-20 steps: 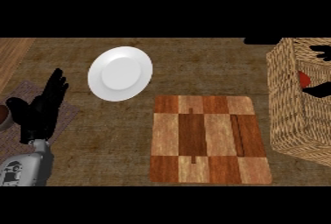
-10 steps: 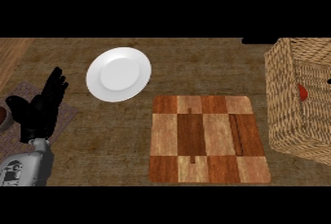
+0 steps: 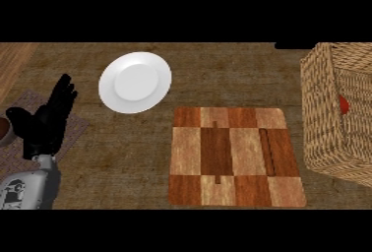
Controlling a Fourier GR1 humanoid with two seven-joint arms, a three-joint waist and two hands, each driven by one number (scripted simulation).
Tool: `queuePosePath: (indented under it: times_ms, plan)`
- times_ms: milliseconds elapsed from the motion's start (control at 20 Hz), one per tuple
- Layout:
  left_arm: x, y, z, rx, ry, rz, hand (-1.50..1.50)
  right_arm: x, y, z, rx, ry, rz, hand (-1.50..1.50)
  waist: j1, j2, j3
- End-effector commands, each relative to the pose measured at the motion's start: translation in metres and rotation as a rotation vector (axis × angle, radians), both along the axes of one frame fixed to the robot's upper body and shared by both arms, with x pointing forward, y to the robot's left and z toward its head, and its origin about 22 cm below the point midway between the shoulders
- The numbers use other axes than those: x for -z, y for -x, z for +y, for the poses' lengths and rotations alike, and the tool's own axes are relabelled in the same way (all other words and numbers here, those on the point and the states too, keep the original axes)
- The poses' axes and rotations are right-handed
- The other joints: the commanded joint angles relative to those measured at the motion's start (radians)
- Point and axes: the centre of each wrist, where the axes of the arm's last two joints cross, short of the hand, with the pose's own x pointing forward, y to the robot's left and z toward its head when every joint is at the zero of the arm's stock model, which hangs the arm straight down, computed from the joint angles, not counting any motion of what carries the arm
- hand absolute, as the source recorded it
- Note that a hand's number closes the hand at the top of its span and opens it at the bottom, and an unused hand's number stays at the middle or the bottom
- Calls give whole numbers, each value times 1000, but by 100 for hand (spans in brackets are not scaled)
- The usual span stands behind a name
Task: Pick the bell pepper from the cutting board and place it in the basket
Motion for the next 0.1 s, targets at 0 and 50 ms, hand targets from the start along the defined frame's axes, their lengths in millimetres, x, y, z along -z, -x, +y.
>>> queuePosePath:
  times_ms: [0,50]
  plan:
    - [1,0,15,-1,-5,-3,0,-6,34,-24,-35,-42,-36,-150,4,1,1]
    - [-4,-3,-1,9,8,7,0,4,42,-26,-31,-40,-44,-150,7,3,2]
